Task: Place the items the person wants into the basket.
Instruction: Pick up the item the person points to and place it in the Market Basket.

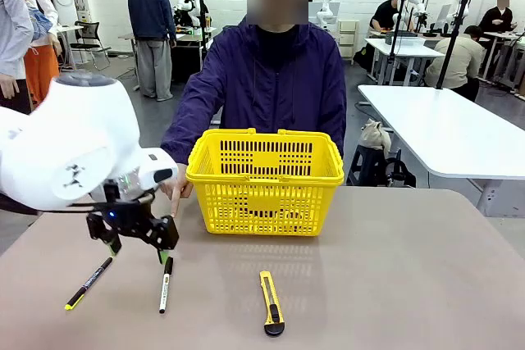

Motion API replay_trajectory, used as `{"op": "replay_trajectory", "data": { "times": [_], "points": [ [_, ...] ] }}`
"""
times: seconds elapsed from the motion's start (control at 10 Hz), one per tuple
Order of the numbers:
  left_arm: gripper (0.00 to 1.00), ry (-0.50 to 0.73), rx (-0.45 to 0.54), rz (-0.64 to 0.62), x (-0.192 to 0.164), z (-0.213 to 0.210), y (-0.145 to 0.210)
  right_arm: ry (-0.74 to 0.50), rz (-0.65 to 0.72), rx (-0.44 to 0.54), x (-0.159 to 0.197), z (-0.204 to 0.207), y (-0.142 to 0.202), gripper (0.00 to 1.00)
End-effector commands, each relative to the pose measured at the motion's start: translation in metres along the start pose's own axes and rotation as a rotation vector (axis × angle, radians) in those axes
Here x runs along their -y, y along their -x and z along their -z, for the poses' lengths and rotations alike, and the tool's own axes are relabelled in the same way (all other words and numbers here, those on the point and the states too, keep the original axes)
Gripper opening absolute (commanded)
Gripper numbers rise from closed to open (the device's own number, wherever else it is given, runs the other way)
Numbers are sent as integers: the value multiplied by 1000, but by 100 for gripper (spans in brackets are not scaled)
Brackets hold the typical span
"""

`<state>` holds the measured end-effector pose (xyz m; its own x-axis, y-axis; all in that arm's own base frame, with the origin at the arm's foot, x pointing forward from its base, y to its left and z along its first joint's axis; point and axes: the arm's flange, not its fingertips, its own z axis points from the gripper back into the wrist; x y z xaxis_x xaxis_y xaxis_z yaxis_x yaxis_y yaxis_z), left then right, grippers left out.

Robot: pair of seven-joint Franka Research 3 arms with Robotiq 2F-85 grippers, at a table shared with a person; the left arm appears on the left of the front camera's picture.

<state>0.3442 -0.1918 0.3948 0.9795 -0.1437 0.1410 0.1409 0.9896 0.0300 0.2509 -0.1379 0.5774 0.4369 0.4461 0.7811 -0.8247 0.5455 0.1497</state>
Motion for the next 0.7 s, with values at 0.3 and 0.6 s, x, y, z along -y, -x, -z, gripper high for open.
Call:
{"op": "replay_trajectory", "data": {
  "times": [0.3,0.6],
  "points": [
    [100,54,-10,-27,15,60,16,-10,-6,17,2,1,0,100],
    [100,31,-45,-17,25,74,15,-10,-6,17,2,1,0,100]
  ]
}}
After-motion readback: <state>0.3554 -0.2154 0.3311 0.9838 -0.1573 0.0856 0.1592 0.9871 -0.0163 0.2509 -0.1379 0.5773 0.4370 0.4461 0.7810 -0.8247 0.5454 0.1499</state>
